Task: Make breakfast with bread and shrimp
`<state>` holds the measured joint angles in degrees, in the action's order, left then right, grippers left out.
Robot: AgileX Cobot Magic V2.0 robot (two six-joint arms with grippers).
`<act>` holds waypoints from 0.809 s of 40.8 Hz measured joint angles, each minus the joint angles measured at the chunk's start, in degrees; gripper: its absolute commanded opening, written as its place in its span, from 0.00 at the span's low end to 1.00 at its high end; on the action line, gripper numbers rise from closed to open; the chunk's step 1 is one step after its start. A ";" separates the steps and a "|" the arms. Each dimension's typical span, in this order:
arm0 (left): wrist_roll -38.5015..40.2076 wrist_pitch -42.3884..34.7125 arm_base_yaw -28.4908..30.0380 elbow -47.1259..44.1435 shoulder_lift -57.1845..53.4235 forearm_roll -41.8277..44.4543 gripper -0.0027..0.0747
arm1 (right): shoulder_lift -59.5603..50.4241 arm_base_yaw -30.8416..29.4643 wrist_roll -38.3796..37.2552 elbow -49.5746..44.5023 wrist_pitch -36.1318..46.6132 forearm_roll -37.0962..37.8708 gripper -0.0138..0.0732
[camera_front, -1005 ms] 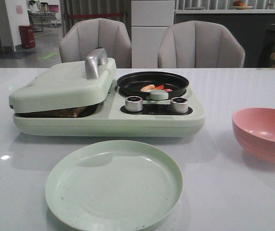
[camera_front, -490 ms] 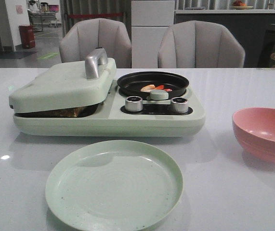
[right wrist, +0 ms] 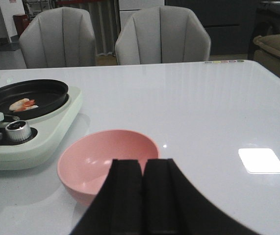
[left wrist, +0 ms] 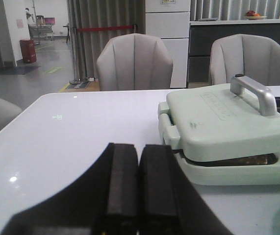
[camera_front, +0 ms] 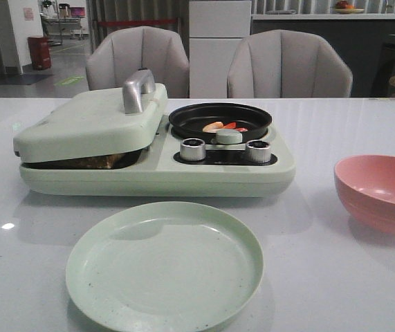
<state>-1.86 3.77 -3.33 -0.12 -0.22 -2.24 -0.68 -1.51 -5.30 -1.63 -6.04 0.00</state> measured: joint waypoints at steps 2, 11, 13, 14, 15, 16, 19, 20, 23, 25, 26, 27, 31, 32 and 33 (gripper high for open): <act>0.00 0.00 0.00 0.00 0.00 0.00 0.16 | 0.00 0.00 0.00 0.00 0.43 0.44 0.20; 0.00 0.00 0.00 0.00 0.00 0.00 0.17 | 0.00 0.00 0.00 0.00 1.81 2.07 0.20; 0.00 0.00 0.00 0.00 0.00 0.00 0.16 | 0.00 0.00 0.00 0.00 1.81 2.20 0.20; 0.00 0.00 0.00 0.00 0.00 0.00 0.16 | 0.00 0.00 0.00 0.00 1.81 2.30 0.20; 0.00 0.00 0.00 0.00 0.00 0.00 0.16 | 0.00 0.00 0.00 0.00 1.81 2.28 0.20; 0.00 0.00 0.00 0.00 0.00 0.00 0.16 | 0.00 0.00 0.00 0.00 1.81 2.28 0.20; 0.00 0.00 0.00 0.00 0.00 0.00 0.16 | 0.00 0.00 0.00 0.00 1.81 2.28 0.20; 0.00 0.00 0.00 0.00 0.00 0.00 0.16 | 0.00 0.00 0.00 0.00 1.81 2.28 0.20; 0.00 0.00 0.00 0.00 0.00 0.00 0.16 | 0.00 0.00 0.00 0.00 1.81 2.28 0.20; 0.00 0.00 0.00 0.00 0.00 0.00 0.16 | 0.00 0.00 0.00 0.00 1.81 2.28 0.20; 0.00 0.00 0.00 0.00 0.00 0.00 0.16 | 0.00 0.00 0.00 0.00 1.81 2.28 0.20; 0.00 0.00 0.00 0.00 0.00 0.00 0.16 | 0.00 0.00 0.00 0.00 1.81 2.28 0.20; 0.00 0.00 0.00 0.00 0.00 0.00 0.16 | 0.00 0.00 0.00 0.00 1.81 2.28 0.20; 0.00 0.00 0.00 0.00 0.00 0.00 0.16 | 0.00 0.00 0.00 0.00 1.81 2.28 0.20; 0.00 0.00 0.00 0.00 0.00 0.00 0.16 | 0.00 0.00 0.00 0.00 1.81 2.28 0.20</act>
<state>-1.86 3.77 -3.33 -0.12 -0.22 -2.24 -0.68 -1.51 -5.30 -1.63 -4.24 2.28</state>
